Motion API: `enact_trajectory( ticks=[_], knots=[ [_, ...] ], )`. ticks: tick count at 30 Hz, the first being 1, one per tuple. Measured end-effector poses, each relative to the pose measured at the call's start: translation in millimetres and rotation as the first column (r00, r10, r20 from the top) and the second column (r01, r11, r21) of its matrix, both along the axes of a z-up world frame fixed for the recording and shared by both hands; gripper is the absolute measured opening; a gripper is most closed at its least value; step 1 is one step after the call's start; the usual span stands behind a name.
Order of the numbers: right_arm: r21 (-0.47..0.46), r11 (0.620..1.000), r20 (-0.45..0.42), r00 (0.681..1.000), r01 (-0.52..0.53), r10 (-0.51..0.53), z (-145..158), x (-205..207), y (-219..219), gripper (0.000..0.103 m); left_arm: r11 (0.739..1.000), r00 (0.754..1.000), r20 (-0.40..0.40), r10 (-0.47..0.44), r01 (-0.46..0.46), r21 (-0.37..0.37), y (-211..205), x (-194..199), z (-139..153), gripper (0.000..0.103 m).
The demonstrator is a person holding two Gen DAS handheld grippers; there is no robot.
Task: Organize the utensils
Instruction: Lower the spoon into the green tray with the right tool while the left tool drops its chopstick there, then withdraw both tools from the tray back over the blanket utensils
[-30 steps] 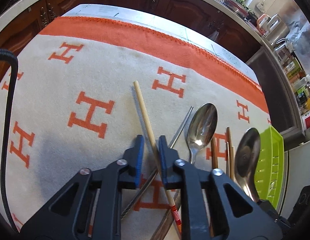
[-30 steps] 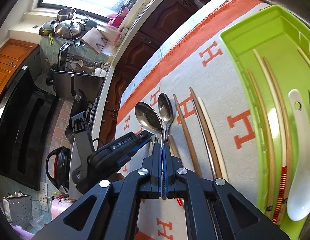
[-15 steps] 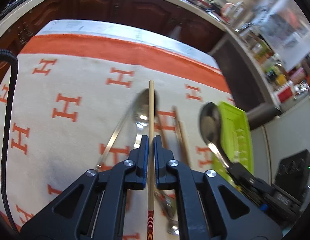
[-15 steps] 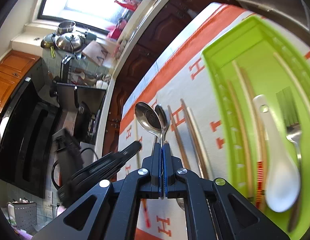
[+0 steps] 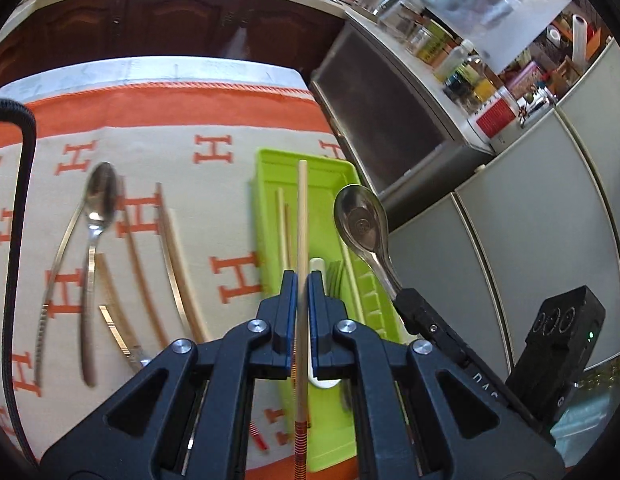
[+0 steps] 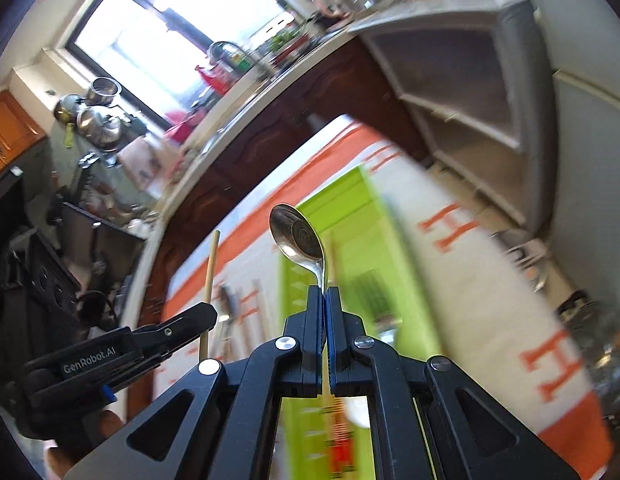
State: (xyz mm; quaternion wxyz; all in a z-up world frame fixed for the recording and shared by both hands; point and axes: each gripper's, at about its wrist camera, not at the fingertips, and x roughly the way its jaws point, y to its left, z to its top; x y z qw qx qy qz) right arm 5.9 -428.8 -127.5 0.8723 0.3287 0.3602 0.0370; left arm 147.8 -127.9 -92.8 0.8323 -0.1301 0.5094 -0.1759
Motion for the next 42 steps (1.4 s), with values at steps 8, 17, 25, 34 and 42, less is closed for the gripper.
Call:
enact_trajectory(
  ticks=[8,17,25,34,42],
  knots=[
    [-0.059,0.997,-0.036,0.998,0.042,-0.044,-18,-25,-40,0.001,0.998,1.0,0.003,0.013,-0.013,0.062,-36,16,-36,0.003],
    [-0.096,0.995,-0.055,0.998,0.024,-0.03,-29,-20,-16,0.005,0.996,1.0,0.012,-0.014,0.013,0.083,-44,25,-48,0.004],
    [-0.155,0.988,-0.037,0.999,-0.015,0.009,-10,4,37,0.025,0.993,0.999,0.031,-0.036,0.032,0.117,-32,8,-30,0.004],
    [-0.203,0.978,-0.053,0.998,-0.046,0.036,-1,3,56,0.025,0.987,1.0,0.017,-0.026,0.023,0.157,5,-31,-26,0.004],
    [-0.227,0.969,-0.073,0.994,-0.093,0.079,-3,-9,68,0.026,0.976,0.998,0.061,0.012,-0.025,0.215,44,-68,-18,0.004]
  ],
)
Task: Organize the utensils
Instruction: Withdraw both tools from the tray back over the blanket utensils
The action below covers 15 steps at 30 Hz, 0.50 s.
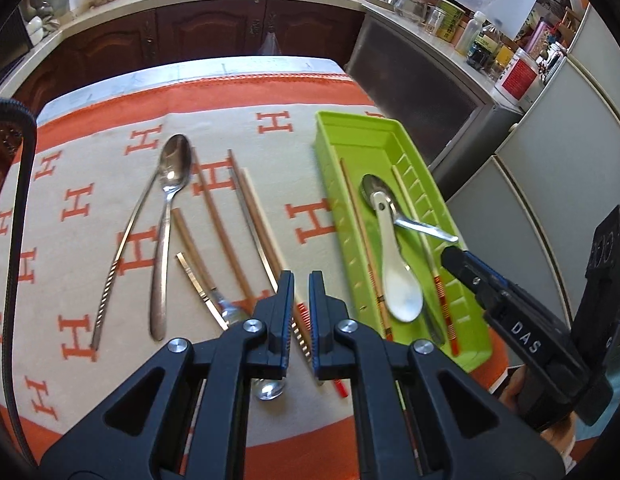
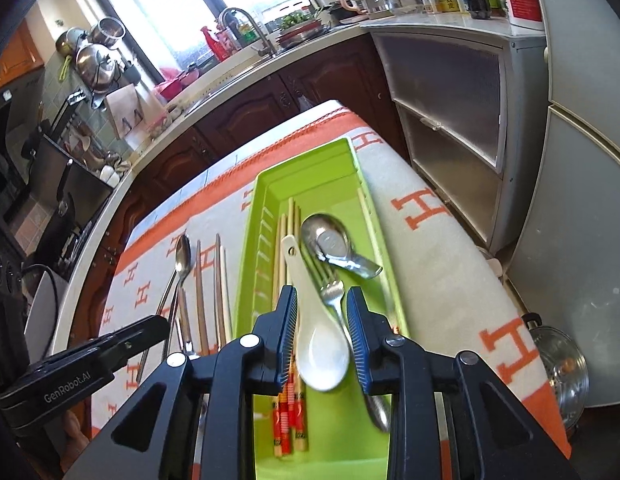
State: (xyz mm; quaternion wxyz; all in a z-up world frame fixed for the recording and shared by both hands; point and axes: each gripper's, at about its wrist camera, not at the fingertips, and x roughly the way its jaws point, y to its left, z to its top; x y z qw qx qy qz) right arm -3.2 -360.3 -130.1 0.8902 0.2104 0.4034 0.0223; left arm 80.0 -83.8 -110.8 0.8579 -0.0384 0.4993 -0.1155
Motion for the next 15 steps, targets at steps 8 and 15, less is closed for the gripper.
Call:
enact_trajectory(
  ticks=[8,15],
  knots=[
    [-0.018,0.997,0.011,0.997,-0.073,0.073,4,-7,38,0.031,0.998,0.998,0.015,0.065,-0.065,0.024,39,-17,1,0.004],
    [-0.047,0.987,0.022,0.988,-0.154,0.155,12,1,80,0.035,0.989,0.99,0.033,0.136,-0.137,0.046,76,-18,-1,0.004]
  ],
)
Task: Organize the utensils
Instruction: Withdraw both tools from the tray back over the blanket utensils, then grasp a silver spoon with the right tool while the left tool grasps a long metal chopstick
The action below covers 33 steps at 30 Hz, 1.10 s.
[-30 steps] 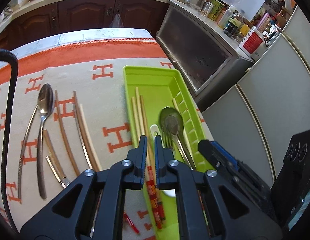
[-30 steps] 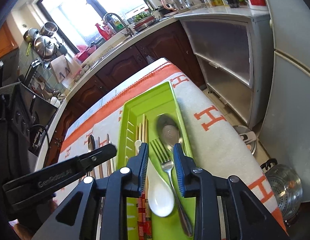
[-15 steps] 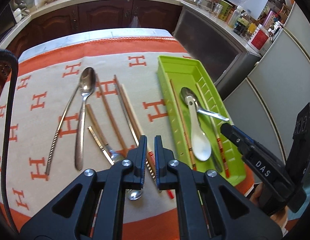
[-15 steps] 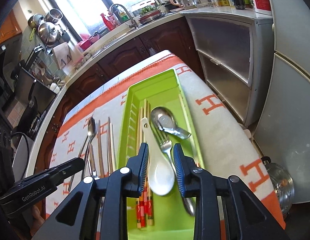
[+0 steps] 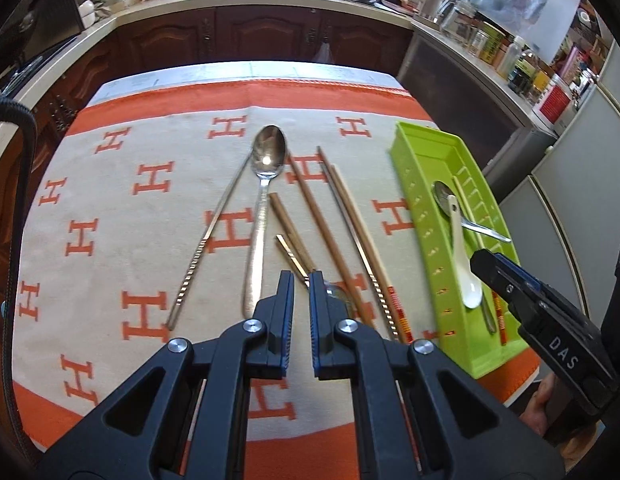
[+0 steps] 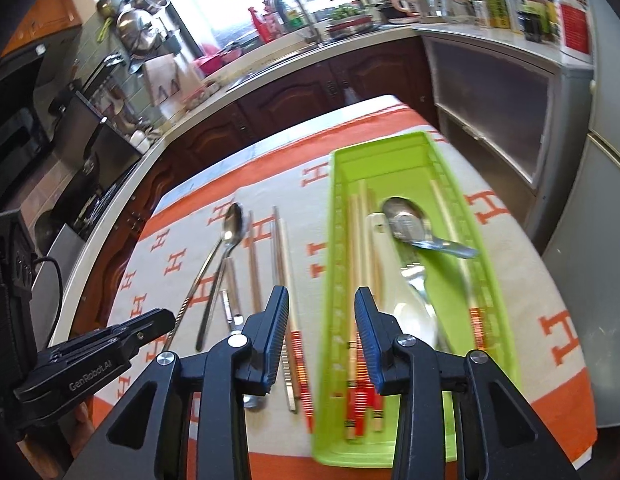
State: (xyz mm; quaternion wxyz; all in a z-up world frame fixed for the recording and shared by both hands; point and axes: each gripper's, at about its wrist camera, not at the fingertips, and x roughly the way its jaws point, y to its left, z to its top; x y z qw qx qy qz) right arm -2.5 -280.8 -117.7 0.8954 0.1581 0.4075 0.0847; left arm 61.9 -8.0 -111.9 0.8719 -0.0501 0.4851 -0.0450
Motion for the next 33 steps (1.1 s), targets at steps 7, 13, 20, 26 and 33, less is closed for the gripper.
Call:
enact_trajectory(
  ticks=[7,13,20,26,33],
  knots=[
    [-0.03,0.996,-0.011,0.996,-0.089,0.089,-1,15,44,0.035,0.998,0.998,0.003,0.056,-0.056,0.03,27,8,-7,0.004],
    [-0.037,0.991,-0.028,0.992,-0.128,0.127,-9,35,65,0.035,0.996,0.996,-0.028,0.086,-0.085,0.031,42,19,-21,0.007],
    [-0.04,0.989,-0.065,0.988,-0.142,0.139,-26,61,75,0.035,0.994,0.992,-0.059,0.112,-0.11,0.025,59,32,-39,0.007],
    [-0.048,0.985,-0.077,0.984,-0.164,0.16,-36,77,90,0.035,0.994,0.987,-0.118,0.108,-0.11,-0.01,72,43,-59,0.007],
    [-0.052,0.978,-0.099,0.975,-0.204,0.198,-49,92,110,0.035,0.994,0.987,-0.128,0.099,-0.103,-0.026,73,50,-68,0.007]
  ],
)
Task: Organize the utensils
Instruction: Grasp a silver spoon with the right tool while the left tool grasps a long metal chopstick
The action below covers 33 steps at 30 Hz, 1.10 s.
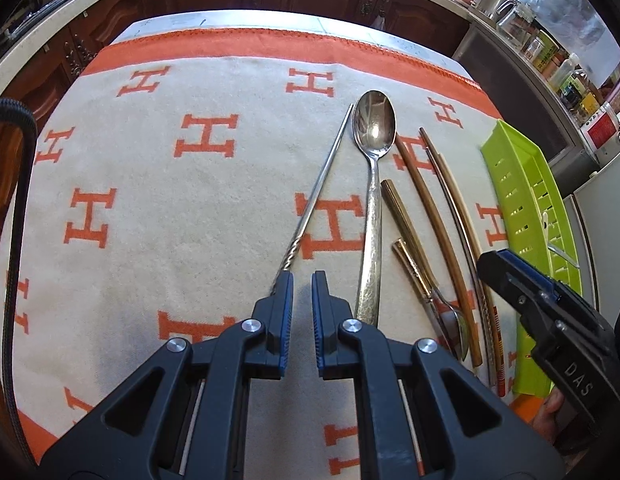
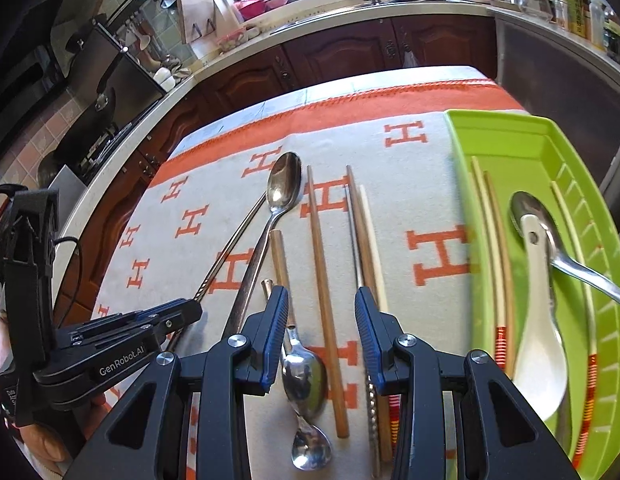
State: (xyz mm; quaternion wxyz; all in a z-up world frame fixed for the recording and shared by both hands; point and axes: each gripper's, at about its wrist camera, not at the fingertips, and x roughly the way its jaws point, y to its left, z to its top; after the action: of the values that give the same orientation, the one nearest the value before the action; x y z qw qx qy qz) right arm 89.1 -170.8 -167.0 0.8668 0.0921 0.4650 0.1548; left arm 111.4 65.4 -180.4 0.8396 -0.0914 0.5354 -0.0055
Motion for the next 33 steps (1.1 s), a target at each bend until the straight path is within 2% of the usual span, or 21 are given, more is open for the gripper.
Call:
enact_trajectory(
  ticks=[5,9,19,23,24,25,29,33],
  knots=[
    [-0.002,0.999,-0.002,0.999,-0.042,0.042,-5,8,18,0.035,1.0,1.0,0.004,-0.001,0.001,0.004,1,9,-2,0.007],
    [0.001,0.998,0.001,0.998,-0.069,0.069,-7,11,31,0.035,1.0,1.0,-0.016,-0.023,0.023,-0.02,3,20,-8,0.007],
    [0.036,0.996,0.004,0.996,-0.087,0.087,-5,22,41,0.035,0.995,0.995,0.013,-0.094,0.094,0.026,-6,52,-9,0.007],
    [0.066,0.994,0.004,0.996,-0.091,0.091,-3,31,43,0.035,0.995,0.995,0.024,-0.099,0.099,-0.001,-2,55,-9,0.007],
    [0.071,0.993,0.005,0.996,-0.089,0.089,-1,32,42,0.035,0.996,0.995,0.027,-0.093,0.093,-0.003,-2,56,-10,0.001],
    [0.078,0.993,0.004,0.996,-0.087,0.087,-1,36,42,0.035,0.997,0.996,0.027,-0.081,0.081,-0.008,1,56,-11,0.0],
    [0.106,0.991,-0.006,0.997,-0.08,0.081,-3,54,46,0.034,0.996,0.998,0.031,-0.046,0.048,-0.08,13,51,-13,0.0],
    [0.099,0.992,-0.019,0.996,-0.084,0.087,-7,71,58,0.027,0.995,0.999,0.036,-0.026,0.029,-0.095,18,44,-14,0.0]
  ],
)
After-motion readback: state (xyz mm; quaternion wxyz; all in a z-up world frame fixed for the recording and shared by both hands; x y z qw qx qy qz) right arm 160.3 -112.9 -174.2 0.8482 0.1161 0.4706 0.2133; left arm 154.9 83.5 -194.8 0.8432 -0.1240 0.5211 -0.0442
